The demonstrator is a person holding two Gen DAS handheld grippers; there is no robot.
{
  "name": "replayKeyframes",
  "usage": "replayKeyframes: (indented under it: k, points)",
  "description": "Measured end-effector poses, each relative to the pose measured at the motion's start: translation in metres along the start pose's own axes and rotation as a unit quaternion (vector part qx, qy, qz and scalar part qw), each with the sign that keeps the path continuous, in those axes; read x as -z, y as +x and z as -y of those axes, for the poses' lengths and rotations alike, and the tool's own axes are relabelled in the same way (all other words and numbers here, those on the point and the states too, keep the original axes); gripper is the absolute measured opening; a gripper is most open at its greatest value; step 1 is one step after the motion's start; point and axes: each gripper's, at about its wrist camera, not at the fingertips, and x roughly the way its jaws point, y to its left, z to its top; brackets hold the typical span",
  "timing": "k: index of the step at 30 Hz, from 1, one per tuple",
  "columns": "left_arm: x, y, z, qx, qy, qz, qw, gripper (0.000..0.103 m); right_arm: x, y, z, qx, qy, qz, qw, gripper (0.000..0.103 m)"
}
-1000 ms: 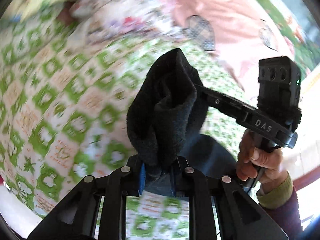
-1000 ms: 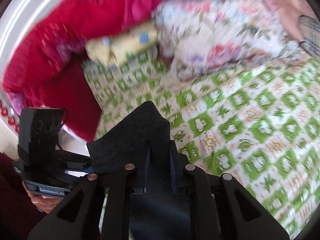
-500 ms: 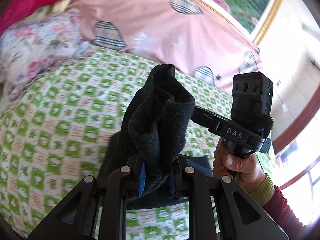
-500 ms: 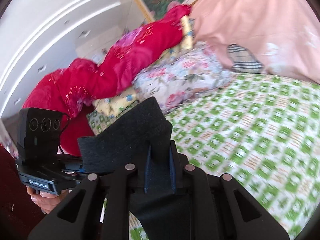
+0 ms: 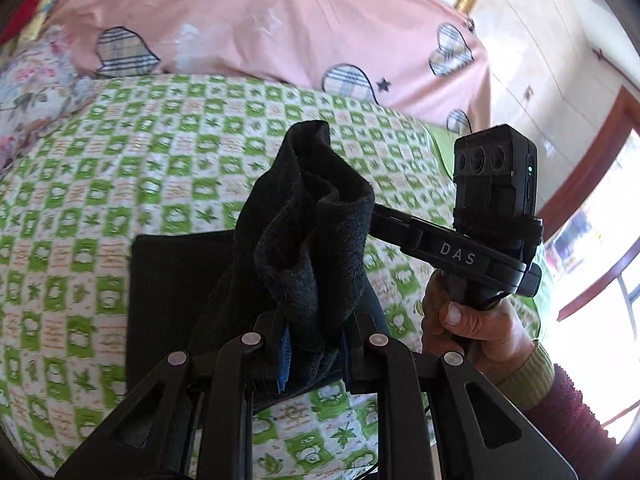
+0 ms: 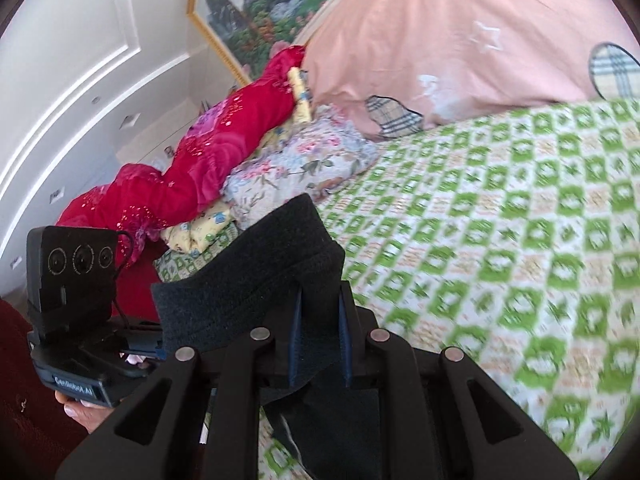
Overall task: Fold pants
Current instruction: 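Lift the bundle end and fold it over onto the pants with both grippers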
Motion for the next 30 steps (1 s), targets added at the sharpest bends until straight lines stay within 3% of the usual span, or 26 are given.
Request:
replayKeyframes:
  k: [6, 14, 17, 20, 21, 25, 30]
  points:
    - [0.009, 0.022, 0.014, 0.009, 0.015, -0.013, 0.9998, 0.018, 0.022, -0.018, 0.021, 0.019, 0.027, 0.007, 0.999, 0.018]
    - [0.022, 0.052, 0.025, 0.019, 0.032, -0.04, 0.9985, 0.022, 0.046, -0.028, 0.031, 0.076, 0.05, -0.002, 0.996, 0.021]
    - [0.026, 0.059, 0.026, 0.037, 0.036, -0.046, 0.9976, 0.033, 0.053, -0.037, 0.038, 0.109, 0.073, -0.003, 0.991, 0.024]
    - [0.031, 0.063, 0.03, 0.042, 0.045, -0.053, 0.9967, 0.036, 0.06, -0.049, 0.042, 0.137, 0.094, 0.004, 0.986, 0.025]
    - [0.033, 0.064, 0.031, 0.042, 0.048, -0.055, 0.9965, 0.039, 0.062, -0.052, 0.042, 0.144, 0.099, 0.006, 0.985, 0.027]
    - [0.037, 0.061, 0.03, 0.053, 0.044, -0.058, 0.9959, 0.049, 0.07, -0.066, 0.041, 0.186, 0.124, 0.017, 0.975, 0.063]
    - [0.039, 0.045, 0.023, 0.062, 0.03, -0.052, 0.9963, 0.057, 0.075, -0.077, 0.033, 0.211, 0.135, 0.039, 0.967, 0.064]
